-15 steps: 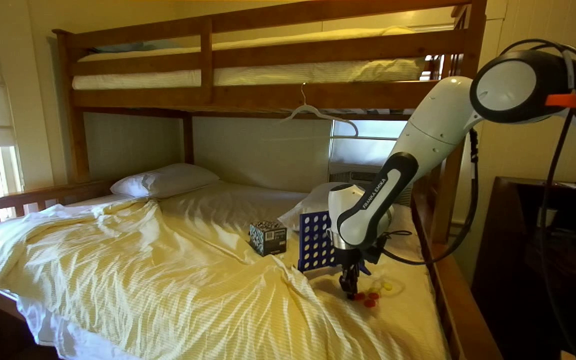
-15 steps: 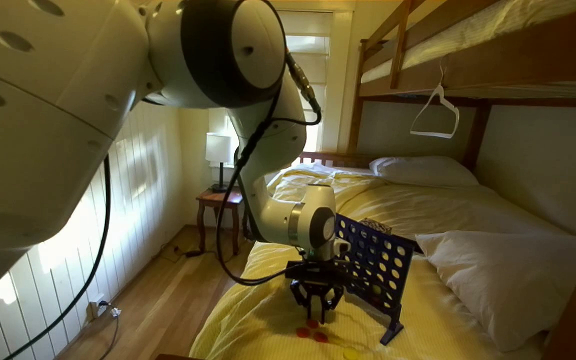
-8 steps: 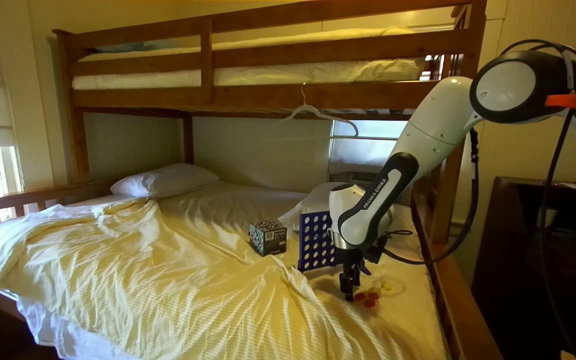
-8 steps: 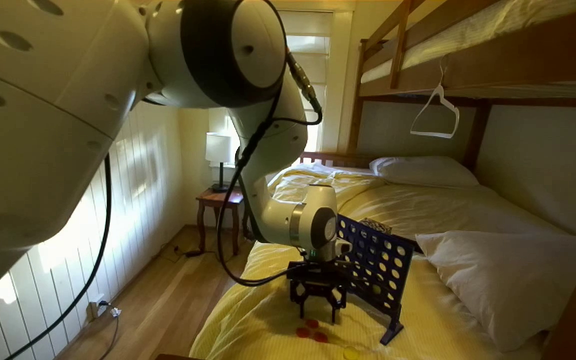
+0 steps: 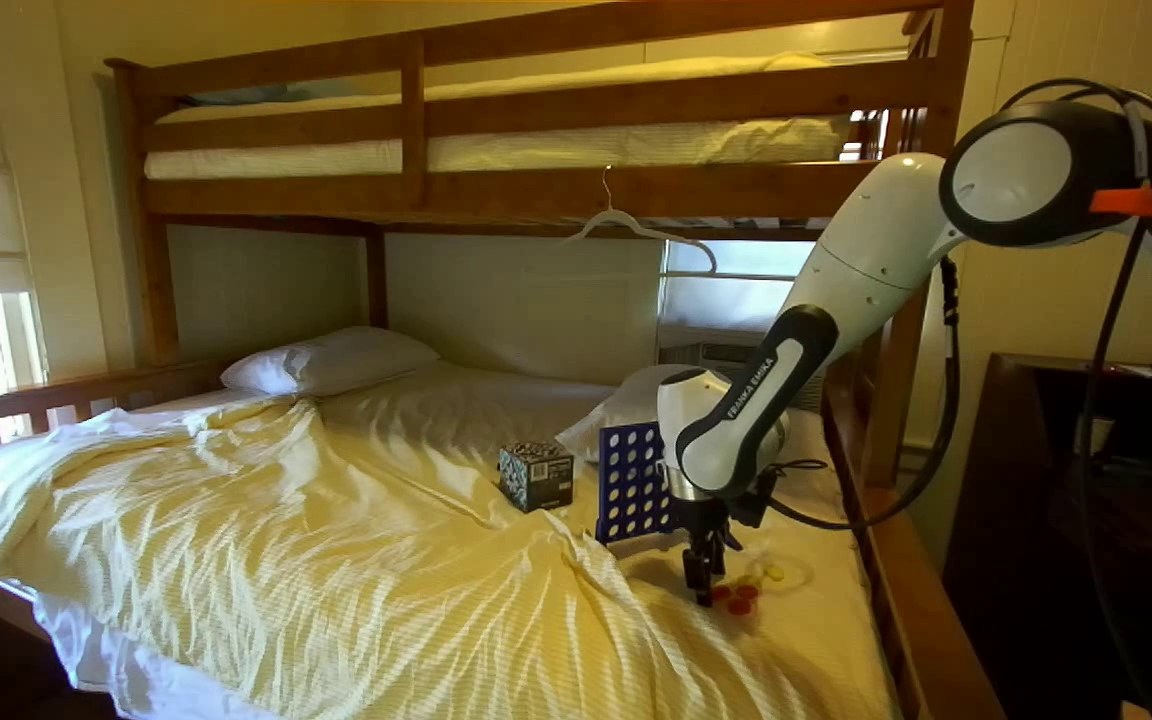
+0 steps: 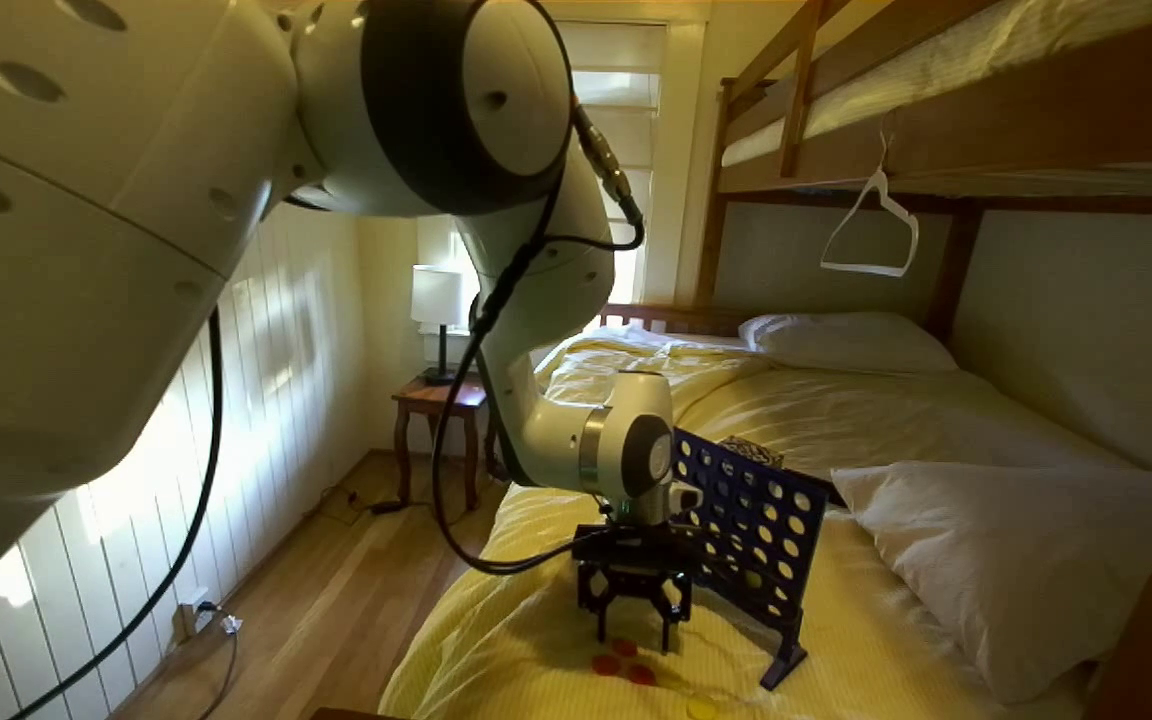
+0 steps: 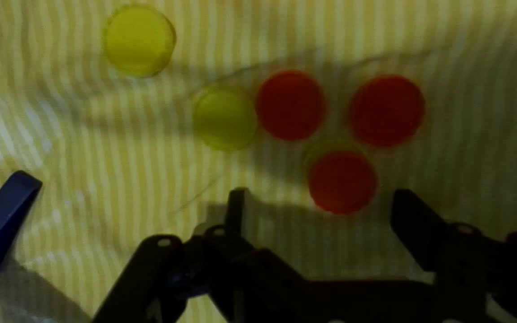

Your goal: Pick up the orange circle and put it in the blue object

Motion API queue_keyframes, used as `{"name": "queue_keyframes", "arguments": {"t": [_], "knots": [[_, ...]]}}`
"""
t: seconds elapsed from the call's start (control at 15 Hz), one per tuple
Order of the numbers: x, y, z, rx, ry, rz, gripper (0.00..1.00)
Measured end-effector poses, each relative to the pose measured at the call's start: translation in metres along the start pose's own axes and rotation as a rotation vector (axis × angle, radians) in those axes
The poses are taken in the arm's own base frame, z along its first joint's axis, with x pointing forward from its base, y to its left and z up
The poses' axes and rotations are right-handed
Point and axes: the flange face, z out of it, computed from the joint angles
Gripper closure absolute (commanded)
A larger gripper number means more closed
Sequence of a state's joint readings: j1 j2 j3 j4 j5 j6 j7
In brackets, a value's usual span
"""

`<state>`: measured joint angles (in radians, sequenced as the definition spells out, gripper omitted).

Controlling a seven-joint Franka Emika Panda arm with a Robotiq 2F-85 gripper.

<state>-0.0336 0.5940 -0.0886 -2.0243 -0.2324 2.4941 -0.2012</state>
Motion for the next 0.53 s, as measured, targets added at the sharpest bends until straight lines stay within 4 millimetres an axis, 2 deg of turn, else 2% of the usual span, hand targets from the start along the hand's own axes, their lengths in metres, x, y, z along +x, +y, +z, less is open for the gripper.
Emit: {"name": "queue_keyframes", "arguments": {"t": [0.2, 0.27, 0.33, 0.4, 0.53], "knots": [[-0.0005, -0.0002, 0.0004, -0.001, -0.006, -0.003, 0.27], [-0.0006, -0.0003, 0.0005, -0.002, -0.006, -0.004, 0.33], [-0.0006, -0.0003, 0.0006, -0.002, -0.007, -0.005, 0.32], [-0.0007, -0.0004, 0.0006, -0.002, -0.008, -0.005, 0.39], [-0.0008, -0.0006, 0.0007, -0.002, -0.009, -0.006, 0.4]]}}
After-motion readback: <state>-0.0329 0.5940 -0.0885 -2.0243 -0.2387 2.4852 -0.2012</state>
